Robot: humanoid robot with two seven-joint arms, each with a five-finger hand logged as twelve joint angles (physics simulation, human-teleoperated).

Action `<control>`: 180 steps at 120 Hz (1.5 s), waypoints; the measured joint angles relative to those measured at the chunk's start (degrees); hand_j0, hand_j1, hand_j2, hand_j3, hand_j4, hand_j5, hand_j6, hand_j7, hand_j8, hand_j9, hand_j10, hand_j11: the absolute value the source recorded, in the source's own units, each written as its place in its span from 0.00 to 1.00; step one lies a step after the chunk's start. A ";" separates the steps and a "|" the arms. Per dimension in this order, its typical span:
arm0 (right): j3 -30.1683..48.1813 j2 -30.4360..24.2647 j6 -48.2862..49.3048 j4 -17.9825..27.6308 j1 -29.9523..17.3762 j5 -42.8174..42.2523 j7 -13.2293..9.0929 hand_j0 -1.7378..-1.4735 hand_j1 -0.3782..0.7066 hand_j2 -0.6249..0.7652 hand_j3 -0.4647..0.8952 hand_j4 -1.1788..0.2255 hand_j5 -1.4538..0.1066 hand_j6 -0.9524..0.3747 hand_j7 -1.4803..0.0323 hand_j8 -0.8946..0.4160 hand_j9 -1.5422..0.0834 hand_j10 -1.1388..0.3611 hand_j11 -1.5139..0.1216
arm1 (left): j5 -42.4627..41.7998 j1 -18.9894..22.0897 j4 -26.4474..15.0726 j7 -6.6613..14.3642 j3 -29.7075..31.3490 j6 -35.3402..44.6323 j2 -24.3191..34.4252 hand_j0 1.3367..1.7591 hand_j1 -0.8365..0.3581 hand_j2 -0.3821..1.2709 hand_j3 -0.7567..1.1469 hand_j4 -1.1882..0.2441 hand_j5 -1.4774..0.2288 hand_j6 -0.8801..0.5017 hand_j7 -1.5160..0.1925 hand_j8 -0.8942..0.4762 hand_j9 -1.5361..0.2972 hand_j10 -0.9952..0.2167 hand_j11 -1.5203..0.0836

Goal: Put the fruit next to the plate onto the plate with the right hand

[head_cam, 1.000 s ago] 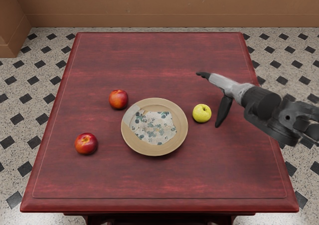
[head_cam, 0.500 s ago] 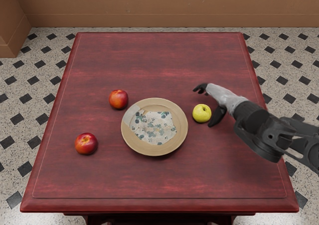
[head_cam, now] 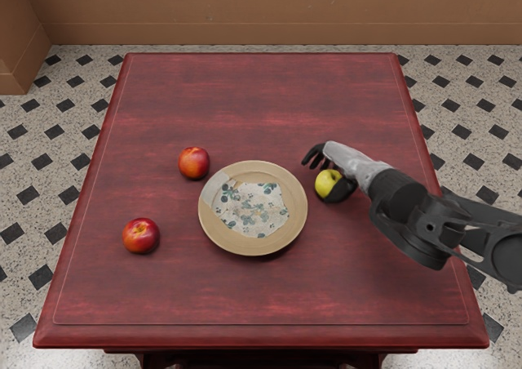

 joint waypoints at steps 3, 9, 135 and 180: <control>0.02 -0.01 0.02 0.06 0.03 0.05 0.00 0.30 0.51 0.41 0.34 0.52 0.56 0.38 0.59 0.34 0.59 0.46 0.57 | 0.00 0.00 0.00 0.00 0.00 0.00 0.00 0.76 0.75 0.26 0.40 0.66 0.68 0.46 0.70 0.47 0.66 0.62 0.75; 0.05 -0.01 0.04 0.15 0.09 0.14 -0.01 0.30 0.53 0.42 0.34 0.50 0.54 0.36 0.57 0.34 0.57 0.45 0.55 | 0.00 0.00 0.00 0.00 0.00 0.00 0.00 0.76 0.75 0.26 0.40 0.66 0.68 0.46 0.70 0.47 0.66 0.62 0.75; 3.53 -1.21 3.77 7.07 8.16 8.70 -1.45 0.30 0.58 0.63 0.34 0.40 0.39 0.24 0.44 0.34 0.44 0.44 0.42 | 0.00 0.00 0.00 0.00 0.01 0.00 0.00 0.76 0.75 0.26 0.40 0.66 0.68 0.46 0.70 0.47 0.66 0.62 0.75; 3.85 4.29 6.55 7.82 8.77 9.97 -1.43 0.30 0.57 0.63 0.34 0.40 0.39 0.24 0.43 0.34 0.44 0.43 0.42 | -0.01 0.00 0.00 0.00 0.01 0.00 0.00 0.76 0.75 0.26 0.40 0.66 0.68 0.46 0.70 0.47 0.66 0.62 0.75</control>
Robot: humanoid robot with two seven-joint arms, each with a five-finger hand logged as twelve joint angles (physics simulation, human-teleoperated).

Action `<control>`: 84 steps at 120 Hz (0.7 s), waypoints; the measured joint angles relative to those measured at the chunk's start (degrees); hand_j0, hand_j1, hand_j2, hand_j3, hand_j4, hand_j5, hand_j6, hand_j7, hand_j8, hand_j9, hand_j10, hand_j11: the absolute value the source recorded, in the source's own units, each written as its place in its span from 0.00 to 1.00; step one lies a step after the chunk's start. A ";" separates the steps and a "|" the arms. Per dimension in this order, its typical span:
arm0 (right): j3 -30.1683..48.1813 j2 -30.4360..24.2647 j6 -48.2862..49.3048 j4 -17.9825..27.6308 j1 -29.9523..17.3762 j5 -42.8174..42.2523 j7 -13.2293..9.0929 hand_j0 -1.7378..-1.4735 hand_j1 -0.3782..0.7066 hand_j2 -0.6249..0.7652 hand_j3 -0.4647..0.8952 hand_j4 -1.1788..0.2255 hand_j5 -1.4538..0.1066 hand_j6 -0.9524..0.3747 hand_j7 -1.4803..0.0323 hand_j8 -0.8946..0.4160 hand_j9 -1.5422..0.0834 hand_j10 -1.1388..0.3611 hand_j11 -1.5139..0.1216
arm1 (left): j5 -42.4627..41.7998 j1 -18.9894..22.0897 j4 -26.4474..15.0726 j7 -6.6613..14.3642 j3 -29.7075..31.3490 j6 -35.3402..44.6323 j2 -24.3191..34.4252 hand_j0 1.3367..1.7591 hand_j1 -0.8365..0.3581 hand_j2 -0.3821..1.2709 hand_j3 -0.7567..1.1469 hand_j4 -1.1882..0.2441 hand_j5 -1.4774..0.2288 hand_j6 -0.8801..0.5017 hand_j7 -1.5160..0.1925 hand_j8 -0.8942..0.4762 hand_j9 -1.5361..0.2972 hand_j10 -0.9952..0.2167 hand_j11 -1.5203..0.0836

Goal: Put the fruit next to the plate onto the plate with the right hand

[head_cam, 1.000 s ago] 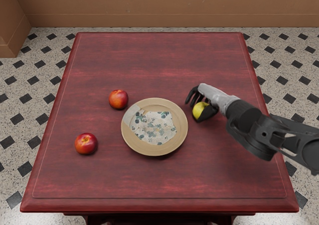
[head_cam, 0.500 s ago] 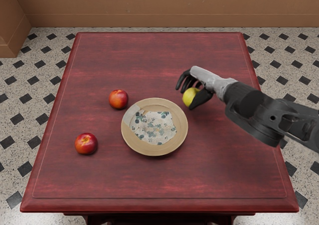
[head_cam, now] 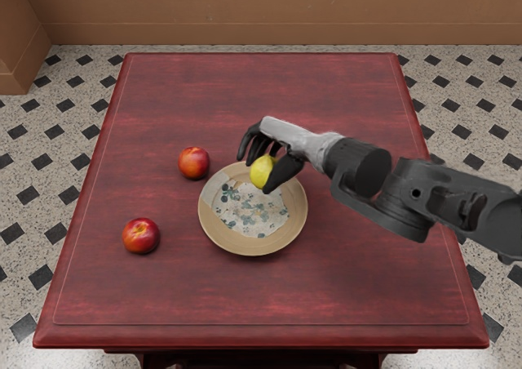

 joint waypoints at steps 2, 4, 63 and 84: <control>-0.06 0.21 0.02 0.00 -0.11 -0.03 0.00 0.30 0.57 0.63 0.34 0.40 0.39 0.24 0.44 0.34 0.44 0.43 0.42 | 0.00 0.00 0.00 0.00 0.00 0.00 0.00 0.76 0.75 0.26 0.40 0.66 0.68 0.46 0.70 0.47 0.66 0.62 0.75; -0.11 0.41 0.04 0.01 -0.24 -0.03 0.00 0.30 0.57 0.62 0.34 0.40 0.39 0.24 0.44 0.34 0.44 0.43 0.42 | 0.00 0.00 0.00 0.00 0.00 0.00 0.00 0.76 0.75 0.26 0.40 0.66 0.68 0.46 0.70 0.47 0.66 0.62 0.75; -1.04 1.28 0.10 0.03 -3.80 -0.11 0.00 0.30 0.34 0.52 0.34 0.61 0.65 0.47 0.70 0.48 0.68 0.58 0.66 | 0.00 0.00 0.00 0.00 0.00 0.00 0.00 0.76 0.75 0.26 0.40 0.66 0.68 0.46 0.70 0.47 0.66 0.62 0.75; 4.35 -2.61 4.26 -0.08 -3.70 4.53 0.00 0.30 0.18 0.48 0.34 0.72 0.80 0.59 0.84 0.58 0.82 0.67 0.80 | 0.01 0.00 0.00 0.00 -0.01 0.00 0.00 0.76 0.75 0.26 0.40 0.66 0.68 0.46 0.70 0.47 0.66 0.62 0.75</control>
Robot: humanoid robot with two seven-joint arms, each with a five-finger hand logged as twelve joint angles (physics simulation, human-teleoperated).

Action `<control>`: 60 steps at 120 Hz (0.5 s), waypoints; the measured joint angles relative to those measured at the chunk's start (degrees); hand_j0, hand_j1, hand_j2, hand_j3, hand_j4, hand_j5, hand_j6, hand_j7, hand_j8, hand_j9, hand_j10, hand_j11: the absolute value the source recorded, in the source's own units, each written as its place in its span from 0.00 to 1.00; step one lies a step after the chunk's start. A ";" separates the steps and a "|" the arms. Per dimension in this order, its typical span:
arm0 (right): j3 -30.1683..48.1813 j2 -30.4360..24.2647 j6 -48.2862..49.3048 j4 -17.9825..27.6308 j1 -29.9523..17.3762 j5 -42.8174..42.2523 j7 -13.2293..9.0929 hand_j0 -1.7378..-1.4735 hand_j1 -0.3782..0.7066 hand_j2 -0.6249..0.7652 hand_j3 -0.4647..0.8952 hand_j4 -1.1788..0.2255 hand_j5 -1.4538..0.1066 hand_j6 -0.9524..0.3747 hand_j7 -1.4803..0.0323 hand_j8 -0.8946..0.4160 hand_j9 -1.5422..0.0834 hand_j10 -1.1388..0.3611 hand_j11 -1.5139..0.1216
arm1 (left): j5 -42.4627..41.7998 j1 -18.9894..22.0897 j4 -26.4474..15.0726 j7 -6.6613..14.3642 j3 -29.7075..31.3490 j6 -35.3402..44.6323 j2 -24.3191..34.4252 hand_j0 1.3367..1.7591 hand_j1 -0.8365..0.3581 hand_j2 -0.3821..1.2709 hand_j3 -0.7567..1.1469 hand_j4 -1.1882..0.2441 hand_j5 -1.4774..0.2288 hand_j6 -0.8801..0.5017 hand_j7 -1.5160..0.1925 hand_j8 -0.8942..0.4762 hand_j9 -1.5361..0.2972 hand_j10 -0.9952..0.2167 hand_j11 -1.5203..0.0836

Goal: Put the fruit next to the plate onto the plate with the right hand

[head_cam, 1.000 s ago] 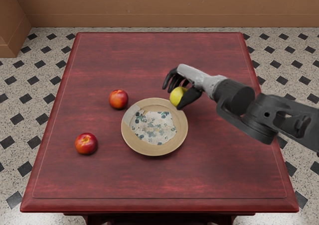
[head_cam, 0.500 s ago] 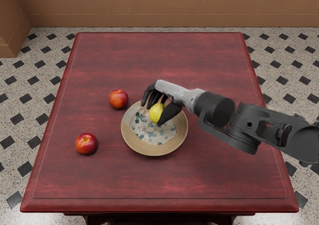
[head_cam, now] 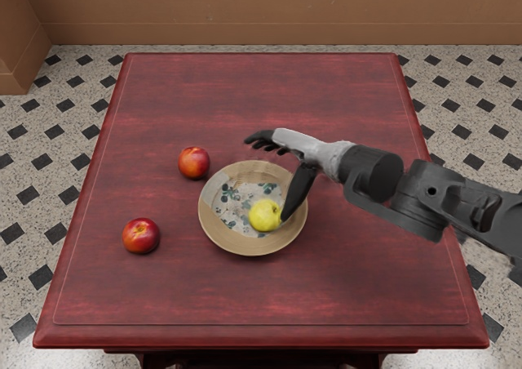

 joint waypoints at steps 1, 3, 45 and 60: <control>0.51 -0.34 0.54 -0.05 0.00 0.52 0.00 0.30 0.18 0.48 0.34 0.73 0.80 0.60 0.84 0.58 0.82 0.67 0.80 | 0.00 0.00 0.00 0.00 0.00 0.00 0.00 0.76 0.75 0.26 0.40 0.66 0.68 0.46 0.70 0.47 0.66 0.62 0.75; 1.60 -1.09 1.77 -0.22 -0.01 1.68 0.00 0.30 0.17 0.47 0.34 0.73 0.81 0.61 0.85 0.59 0.83 0.67 0.81 | 0.01 0.00 0.00 0.00 0.00 0.00 0.00 0.76 0.75 0.26 0.40 0.66 0.68 0.46 0.70 0.47 0.66 0.62 0.75; 12.10 -19.80 33.70 -24.80 -0.09 34.98 14.39 0.30 0.09 0.45 0.34 0.80 0.88 0.67 0.93 0.64 0.90 0.72 0.88 | 0.04 0.09 -0.14 0.00 0.00 -0.02 0.00 0.76 0.75 0.26 0.40 0.66 0.68 0.46 0.70 0.47 0.66 0.62 0.75; 12.26 -21.21 35.18 -32.26 -0.29 39.32 15.14 0.30 0.08 0.45 0.34 0.80 0.89 0.68 0.94 0.65 0.91 0.73 0.89 | 0.01 0.26 0.04 0.00 0.07 0.00 0.00 0.76 0.75 0.26 0.40 0.66 0.68 0.46 0.70 0.47 0.66 0.62 0.75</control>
